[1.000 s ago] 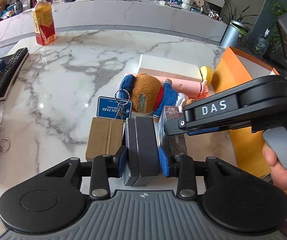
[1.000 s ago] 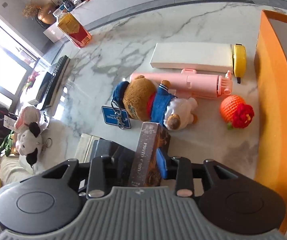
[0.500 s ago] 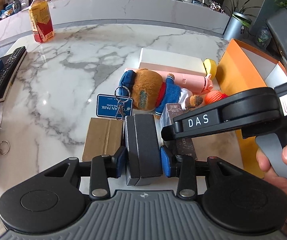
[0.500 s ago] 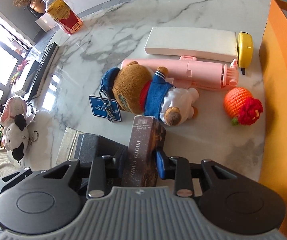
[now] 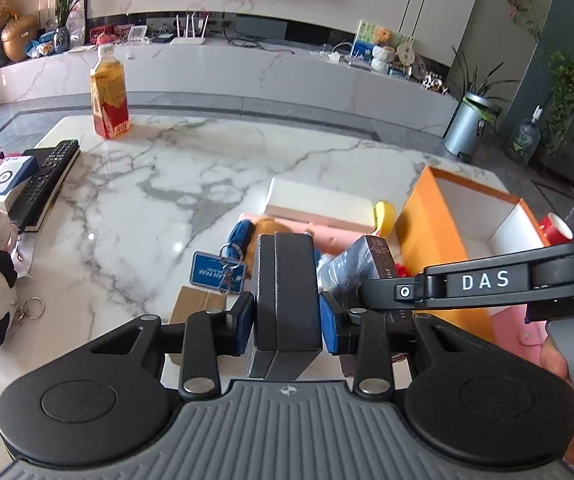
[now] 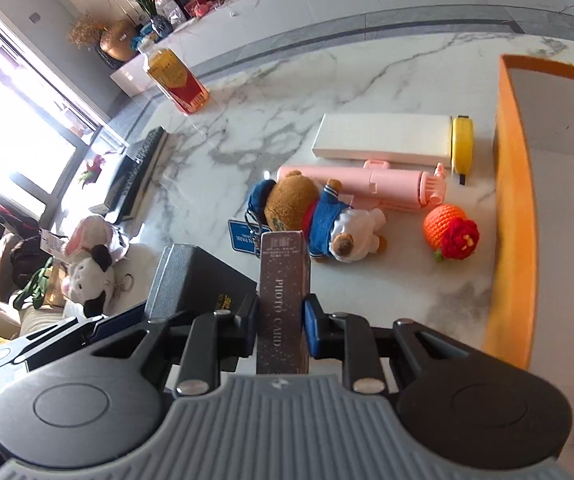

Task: Organize objects
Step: 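Carry both held items into the box beside the pink bag with both grippers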

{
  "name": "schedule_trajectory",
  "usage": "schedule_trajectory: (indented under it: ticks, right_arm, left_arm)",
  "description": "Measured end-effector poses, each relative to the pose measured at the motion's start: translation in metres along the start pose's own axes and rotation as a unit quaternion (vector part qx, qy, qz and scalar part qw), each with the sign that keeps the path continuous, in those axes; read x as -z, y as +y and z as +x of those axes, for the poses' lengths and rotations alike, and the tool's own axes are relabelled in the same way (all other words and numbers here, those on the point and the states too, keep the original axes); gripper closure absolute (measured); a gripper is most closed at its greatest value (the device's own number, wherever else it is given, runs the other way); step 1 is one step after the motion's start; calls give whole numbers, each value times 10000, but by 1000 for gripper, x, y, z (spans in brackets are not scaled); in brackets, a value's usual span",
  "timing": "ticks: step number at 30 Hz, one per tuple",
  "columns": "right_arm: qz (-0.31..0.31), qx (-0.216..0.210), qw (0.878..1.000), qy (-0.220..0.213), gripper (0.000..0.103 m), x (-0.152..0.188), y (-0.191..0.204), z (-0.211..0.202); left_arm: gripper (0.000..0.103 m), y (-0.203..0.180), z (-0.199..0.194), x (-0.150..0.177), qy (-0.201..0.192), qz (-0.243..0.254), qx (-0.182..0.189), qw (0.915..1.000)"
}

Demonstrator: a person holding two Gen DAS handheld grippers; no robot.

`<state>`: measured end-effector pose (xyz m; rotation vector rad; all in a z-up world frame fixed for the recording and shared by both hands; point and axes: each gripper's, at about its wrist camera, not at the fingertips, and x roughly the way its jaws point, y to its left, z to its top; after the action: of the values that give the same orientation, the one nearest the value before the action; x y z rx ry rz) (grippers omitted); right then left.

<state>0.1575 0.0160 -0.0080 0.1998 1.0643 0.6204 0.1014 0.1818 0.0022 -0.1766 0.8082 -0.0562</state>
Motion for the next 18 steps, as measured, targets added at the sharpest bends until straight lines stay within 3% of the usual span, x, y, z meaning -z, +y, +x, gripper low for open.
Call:
schedule_trajectory:
  ticks: [5,10,14,18]
  right_arm:
    - [78,-194,9981,-585,78,1,-24,-80]
    - [267,176,9955,-896,78,2,-73,-142]
    - [630,517,9939,-744,78,9,-120,-152]
    - [934,620,9931,-343,78,19,-159,-130]
  left_arm:
    - [63,-44,-28,-15,-473,80,632,9968]
    - [63,-98,-27,-21,-560,228,1315,9895]
    - [63,-139,1,-19,-283,332,1543,9871]
    - [63,-170,38,-10,127,469,1478,9878]
